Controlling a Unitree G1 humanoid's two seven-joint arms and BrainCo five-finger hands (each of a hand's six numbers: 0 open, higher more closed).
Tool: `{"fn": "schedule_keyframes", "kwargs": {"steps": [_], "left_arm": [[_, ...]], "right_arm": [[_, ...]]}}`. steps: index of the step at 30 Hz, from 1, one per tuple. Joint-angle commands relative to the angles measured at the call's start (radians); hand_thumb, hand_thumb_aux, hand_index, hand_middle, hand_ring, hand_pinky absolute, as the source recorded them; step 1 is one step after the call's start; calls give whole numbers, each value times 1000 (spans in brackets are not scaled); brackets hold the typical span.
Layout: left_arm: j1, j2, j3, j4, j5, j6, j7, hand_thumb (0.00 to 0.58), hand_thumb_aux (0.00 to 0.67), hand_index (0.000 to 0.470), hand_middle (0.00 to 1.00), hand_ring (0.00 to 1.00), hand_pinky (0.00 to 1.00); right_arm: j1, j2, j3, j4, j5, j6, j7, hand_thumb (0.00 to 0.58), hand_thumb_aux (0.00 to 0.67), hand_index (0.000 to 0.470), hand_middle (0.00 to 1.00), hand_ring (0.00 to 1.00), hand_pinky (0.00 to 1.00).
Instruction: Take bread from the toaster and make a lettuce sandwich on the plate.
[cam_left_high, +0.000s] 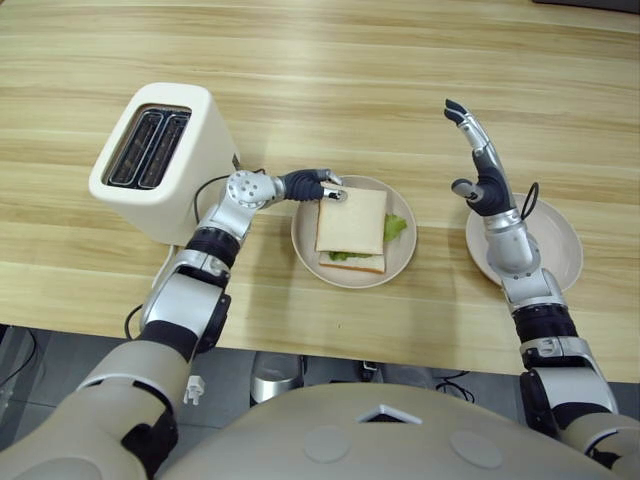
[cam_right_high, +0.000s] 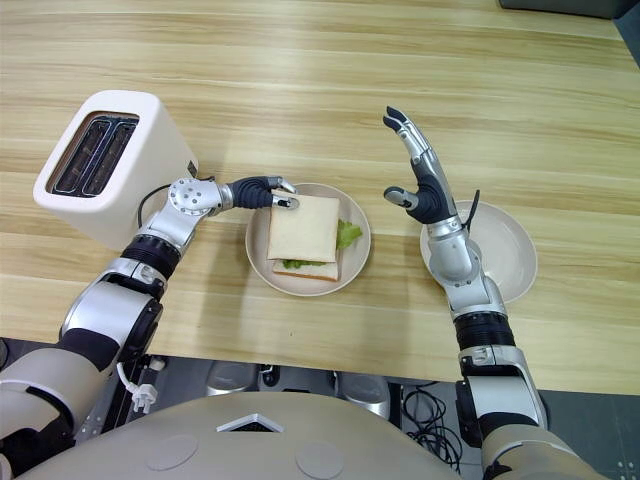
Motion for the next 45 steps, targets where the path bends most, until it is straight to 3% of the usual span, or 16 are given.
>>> {"fn": "schedule_keyframes", "kwargs": {"steps": [1,6,9,10,11,12,13,15,17,19,20,21,29,39,45], "left_arm": [[-4,-10,-31,39,38,-16,4,464,370,254,1000,1000,1000],[2,-13,-39,42,41,-29,-30,487,402,276,1000,1000,1000],[9,-10,-52,36,44,-24,-77,454,357,245,1000,1000,1000],[12,-8,-56,34,46,-24,-91,371,268,184,1000,1000,1000],[13,-8,-56,33,45,-23,-98,104,63,43,1000,1000,1000],[13,-7,-57,34,45,-21,-106,83,50,34,1000,1000,1000],[12,-7,-56,35,45,-20,-108,83,50,34,1000,1000,1000],[10,-6,-53,35,45,-18,-110,175,110,76,1000,1000,1000],[9,-4,-52,35,47,-18,-108,183,116,79,1000,1000,1000],[9,-3,-52,36,51,-20,-105,136,84,58,1000,1000,1000],[8,-2,-52,36,54,-21,-96,40,24,16,1000,1000,1000],[6,-1,-51,39,56,-23,-85,0,0,0,1000,1000,1000],[-3,-10,-39,53,60,-32,-33,0,0,0,1000,1000,1000],[-29,-28,12,34,29,-58,80,0,0,0,1000,1000,1000],[-24,-29,18,39,23,-60,79,0,0,0,1000,1000,1000]], "right_arm": [[8,-2,36,8,10,-9,55,0,0,0,0,0,0],[9,-3,40,5,10,-10,71,0,0,0,0,0,0],[8,0,39,7,9,-10,74,0,0,0,0,0,0],[8,1,39,8,7,-10,73,0,0,0,0,0,0],[8,2,39,9,7,-10,73,0,0,0,0,0,0],[7,3,39,10,6,-10,72,0,0,0,0,0,0],[7,3,39,10,5,-10,71,0,0,0,0,0,0],[7,4,38,10,3,-9,70,0,0,0,0,0,0],[9,3,41,7,-1,-11,72,0,0,0,0,0,0],[14,-3,47,2,-15,-19,73,0,0,0,0,0,0],[19,-8,54,-1,-22,-32,77,0,0,0,0,0,0],[25,-13,60,-6,-32,-44,82,0,0,0,0,0,0],[94,-91,141,-74,-130,-138,145,0,0,0,0,0,0],[110,-118,212,-58,-158,-120,212,0,0,0,0,0,0],[63,-67,289,-7,-268,-52,208,0,0,0,0,0,0]]}}
